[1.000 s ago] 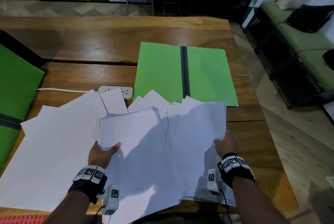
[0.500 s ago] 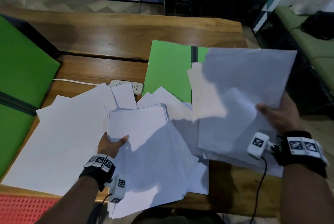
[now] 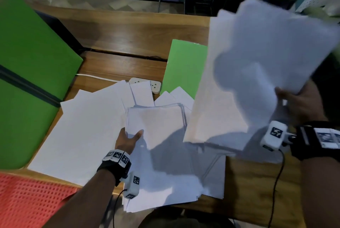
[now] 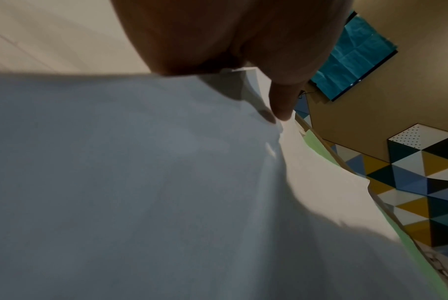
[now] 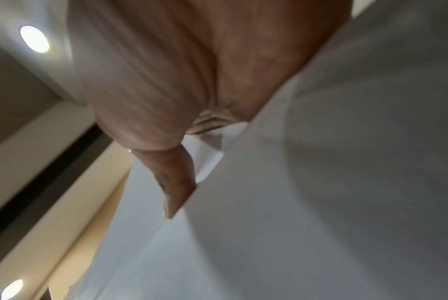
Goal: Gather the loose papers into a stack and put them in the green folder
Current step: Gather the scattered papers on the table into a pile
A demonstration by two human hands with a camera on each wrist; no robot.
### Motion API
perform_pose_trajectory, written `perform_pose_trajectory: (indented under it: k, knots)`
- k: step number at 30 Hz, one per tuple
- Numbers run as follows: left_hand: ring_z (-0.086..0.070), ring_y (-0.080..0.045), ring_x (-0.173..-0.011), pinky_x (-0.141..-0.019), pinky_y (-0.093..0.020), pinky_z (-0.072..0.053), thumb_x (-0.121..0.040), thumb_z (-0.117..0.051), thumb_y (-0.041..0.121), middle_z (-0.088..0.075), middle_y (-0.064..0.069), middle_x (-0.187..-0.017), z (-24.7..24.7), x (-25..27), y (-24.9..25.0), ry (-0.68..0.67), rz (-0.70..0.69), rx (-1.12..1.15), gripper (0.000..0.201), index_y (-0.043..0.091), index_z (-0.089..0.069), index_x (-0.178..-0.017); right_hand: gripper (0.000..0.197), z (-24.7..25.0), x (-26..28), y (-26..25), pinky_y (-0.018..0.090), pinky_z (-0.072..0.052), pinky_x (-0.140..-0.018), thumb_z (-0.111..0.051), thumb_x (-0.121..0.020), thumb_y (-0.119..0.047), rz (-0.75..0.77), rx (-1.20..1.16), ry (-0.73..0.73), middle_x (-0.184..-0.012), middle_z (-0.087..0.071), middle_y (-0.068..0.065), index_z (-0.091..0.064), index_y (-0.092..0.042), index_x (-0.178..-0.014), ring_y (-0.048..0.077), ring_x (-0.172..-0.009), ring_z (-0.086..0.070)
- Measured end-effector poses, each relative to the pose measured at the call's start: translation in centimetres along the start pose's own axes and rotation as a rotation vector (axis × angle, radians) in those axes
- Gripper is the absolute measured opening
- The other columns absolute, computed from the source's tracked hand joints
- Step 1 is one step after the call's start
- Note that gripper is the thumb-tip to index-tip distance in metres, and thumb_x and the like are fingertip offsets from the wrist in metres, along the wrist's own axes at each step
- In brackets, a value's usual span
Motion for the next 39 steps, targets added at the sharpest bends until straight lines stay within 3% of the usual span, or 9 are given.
perform_pose_trajectory:
  k: [2,4,9,11,17,23,28,33,39]
  knots:
    - [-0.048,-0.034,-0.127,-0.108,-0.045,-0.037,-0.078,-0.067,0.055,-0.052,-0.016,-0.136,0.0,-0.2,-0.2,-0.006,0.010,0.022,0.074,0.011,-0.045,-0.133,0.042,-3.7,0.9,0.5,0.025,-0.051,-0.077,-0.067,-0.082,-0.001,-0.031,-0.015,-0.139,-0.098,-0.068,-0.010,-0.060,-0.020,-0.119,-0.011,-0.076,-0.063]
    - [-0.050,-0.035,-0.125,-0.107,-0.045,-0.038,-0.074,-0.062,0.063,-0.054,-0.016,-0.134,-0.2,-0.2,-0.1,0.000,0.002,0.060,0.079,0.010,-0.048,-0.132,0.045,-7.7,2.2,1.6,0.024,-0.049,-0.067,-0.072,-0.076,-0.001,-0.096,-0.056,-0.248,-0.087,-0.069,-0.015,-0.056,-0.015,-0.116,-0.007,-0.068,-0.061]
    - [-0.037,-0.032,-0.137,-0.111,-0.039,-0.027,-0.095,-0.044,0.049,-0.038,-0.016,-0.149,-0.5,-0.2,0.3,0.033,0.065,0.103,0.065,0.007,-0.035,-0.143,0.073,-16.6,7.1,5.1,0.016,-0.049,-0.087,-0.082,-0.065,-0.032,-0.150,0.058,-0.580,-0.120,-0.060,0.005,-0.050,-0.005,-0.126,0.017,-0.109,-0.059]
    - [-0.046,-0.033,-0.129,-0.109,-0.042,-0.034,-0.094,-0.042,0.055,-0.046,-0.014,-0.142,-0.4,-0.3,0.1,0.024,0.067,0.132,0.064,0.012,-0.038,-0.140,0.079,-19.5,9.2,6.4,0.034,-0.049,-0.092,-0.076,-0.062,-0.038,-0.217,0.149,-0.602,-0.120,-0.062,0.009,-0.046,-0.007,-0.128,0.025,-0.110,-0.059]
    - [-0.047,-0.025,-0.125,-0.097,-0.029,-0.033,-0.099,-0.046,0.027,-0.045,-0.016,-0.139,-0.7,0.3,0.2,0.062,-0.054,0.283,0.061,0.021,-0.011,-0.148,0.100,-23.6,12.2,8.6,0.033,-0.024,-0.115,-0.072,-0.080,-0.008,-0.447,0.291,-0.529,-0.155,-0.024,0.014,-0.002,-0.010,-0.151,0.027,-0.142,-0.027]
    - [-0.040,-0.023,-0.132,-0.102,-0.028,-0.031,-0.099,-0.045,0.022,-0.036,-0.012,-0.148,-1.1,1.5,0.2,0.072,-0.187,0.353,0.066,0.024,-0.004,-0.150,0.081,-25.2,14.9,8.2,0.038,-0.025,-0.115,-0.057,-0.093,-0.019,-0.377,0.404,-0.562,-0.153,-0.022,0.014,-0.003,-0.011,-0.152,0.031,-0.141,-0.025]
    - [-0.033,-0.022,-0.138,-0.106,-0.028,-0.029,-0.098,-0.047,0.021,-0.032,0.000,-0.148,-0.9,0.9,0.2,0.027,-0.225,0.299,0.062,0.021,-0.013,-0.150,0.040,-23.0,13.0,9.2,0.033,-0.042,-0.097,-0.036,-0.098,-0.011,-0.275,0.579,-0.474,-0.132,-0.051,0.019,-0.045,-0.009,-0.137,0.034,-0.121,-0.051]
    - [-0.017,-0.006,-0.139,-0.112,-0.024,-0.013,-0.091,-0.056,0.036,-0.018,0.011,-0.152,-0.6,0.4,0.2,0.014,-0.353,0.069,0.080,0.020,-0.008,-0.152,0.061,-23.4,12.5,9.1,0.029,-0.037,-0.078,-0.031,-0.095,0.000,-0.177,0.677,-0.751,-0.117,-0.053,0.017,-0.014,-0.013,-0.152,0.031,-0.109,-0.052]
    - [-0.026,-0.020,-0.141,-0.108,-0.032,-0.023,-0.092,-0.054,0.043,-0.011,-0.001,-0.158,-0.8,1.3,0.7,-0.048,-0.313,-0.156,0.090,0.032,0.014,-0.149,0.064,-24.3,10.8,7.8,0.035,-0.037,-0.101,-0.047,-0.098,-0.020,-0.264,0.514,-0.628,-0.135,-0.043,0.021,-0.014,-0.009,-0.152,0.036,-0.126,-0.044]
Point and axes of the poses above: each hand's wrist, its own x-axis away from the middle knuckle, its own z-axis out of the back of the hand, y = z × x, the point moved 2 cm from there along -x, towards the middle knuckle
